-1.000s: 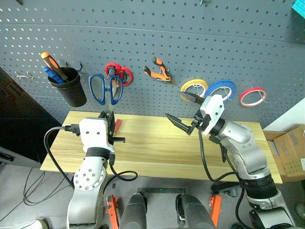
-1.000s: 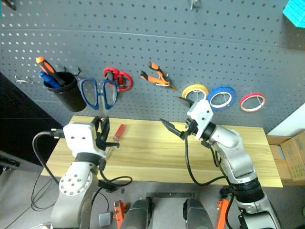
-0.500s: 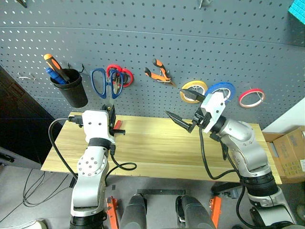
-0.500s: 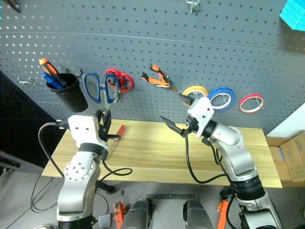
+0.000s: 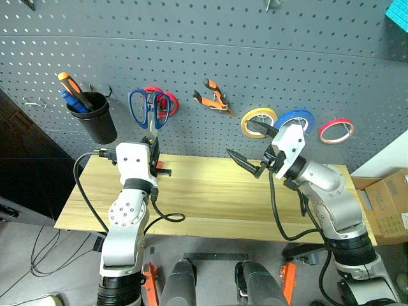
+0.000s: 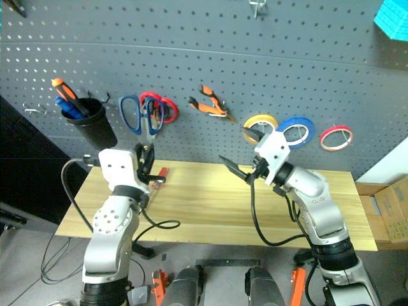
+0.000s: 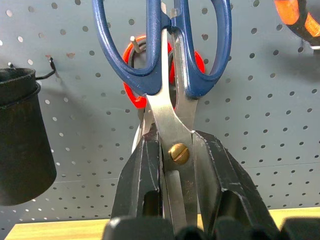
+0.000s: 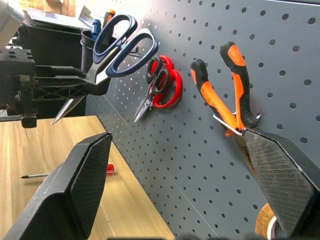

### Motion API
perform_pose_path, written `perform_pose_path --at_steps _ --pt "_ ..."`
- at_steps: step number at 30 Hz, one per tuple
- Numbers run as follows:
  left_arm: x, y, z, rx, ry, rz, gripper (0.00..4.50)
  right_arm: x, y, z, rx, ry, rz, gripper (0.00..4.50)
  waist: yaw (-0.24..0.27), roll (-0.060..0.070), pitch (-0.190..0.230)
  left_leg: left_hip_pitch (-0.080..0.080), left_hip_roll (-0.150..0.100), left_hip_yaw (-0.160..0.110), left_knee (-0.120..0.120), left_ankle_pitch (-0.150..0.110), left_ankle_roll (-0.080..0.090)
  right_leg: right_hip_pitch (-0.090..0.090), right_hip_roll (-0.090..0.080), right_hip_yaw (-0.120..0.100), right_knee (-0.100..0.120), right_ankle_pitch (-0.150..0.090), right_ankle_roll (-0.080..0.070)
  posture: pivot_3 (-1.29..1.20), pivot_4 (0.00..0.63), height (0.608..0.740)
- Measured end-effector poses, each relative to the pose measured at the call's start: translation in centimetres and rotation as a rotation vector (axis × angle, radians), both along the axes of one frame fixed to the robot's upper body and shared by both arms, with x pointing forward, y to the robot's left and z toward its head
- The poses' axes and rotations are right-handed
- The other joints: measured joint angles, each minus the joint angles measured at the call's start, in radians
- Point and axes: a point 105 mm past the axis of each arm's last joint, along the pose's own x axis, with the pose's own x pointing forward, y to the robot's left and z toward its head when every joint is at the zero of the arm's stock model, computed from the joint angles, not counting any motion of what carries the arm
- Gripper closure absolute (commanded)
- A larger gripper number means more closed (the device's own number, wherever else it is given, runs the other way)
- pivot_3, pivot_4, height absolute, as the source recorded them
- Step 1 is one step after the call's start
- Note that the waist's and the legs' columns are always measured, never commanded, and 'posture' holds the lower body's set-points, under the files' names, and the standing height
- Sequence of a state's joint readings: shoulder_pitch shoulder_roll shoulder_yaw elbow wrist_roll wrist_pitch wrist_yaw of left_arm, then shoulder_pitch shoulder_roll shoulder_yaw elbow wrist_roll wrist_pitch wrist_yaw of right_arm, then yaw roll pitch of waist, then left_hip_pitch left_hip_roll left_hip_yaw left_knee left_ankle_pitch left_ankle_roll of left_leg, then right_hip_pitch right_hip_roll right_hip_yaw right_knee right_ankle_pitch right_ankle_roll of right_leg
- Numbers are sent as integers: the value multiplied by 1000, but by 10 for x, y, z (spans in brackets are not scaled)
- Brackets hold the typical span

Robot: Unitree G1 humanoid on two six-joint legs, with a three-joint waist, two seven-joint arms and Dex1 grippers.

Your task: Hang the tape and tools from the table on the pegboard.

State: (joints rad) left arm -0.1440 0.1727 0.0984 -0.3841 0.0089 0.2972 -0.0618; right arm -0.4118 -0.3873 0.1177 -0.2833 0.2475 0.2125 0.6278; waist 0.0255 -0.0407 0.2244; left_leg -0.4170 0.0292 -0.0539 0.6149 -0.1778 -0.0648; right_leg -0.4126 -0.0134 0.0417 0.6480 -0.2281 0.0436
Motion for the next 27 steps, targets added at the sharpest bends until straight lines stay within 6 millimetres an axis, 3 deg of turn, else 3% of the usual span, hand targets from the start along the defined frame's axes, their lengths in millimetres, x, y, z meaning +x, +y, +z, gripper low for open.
perform_pose_path --at_steps 16,27 --pt "15 25 -3 37 30 16 3874 -1 -1 1 4 5 -18 0 0 0 0 0 0 0 0 0 0 0 0 0 -1 0 0 117 198 740" --pt "23 16 -6 21 57 -71 3874 0 -4 1 7 11 -33 0 -2 0 0 0 0 0 -1 0 0 0 0 0 -1 0 0 97 208 740"
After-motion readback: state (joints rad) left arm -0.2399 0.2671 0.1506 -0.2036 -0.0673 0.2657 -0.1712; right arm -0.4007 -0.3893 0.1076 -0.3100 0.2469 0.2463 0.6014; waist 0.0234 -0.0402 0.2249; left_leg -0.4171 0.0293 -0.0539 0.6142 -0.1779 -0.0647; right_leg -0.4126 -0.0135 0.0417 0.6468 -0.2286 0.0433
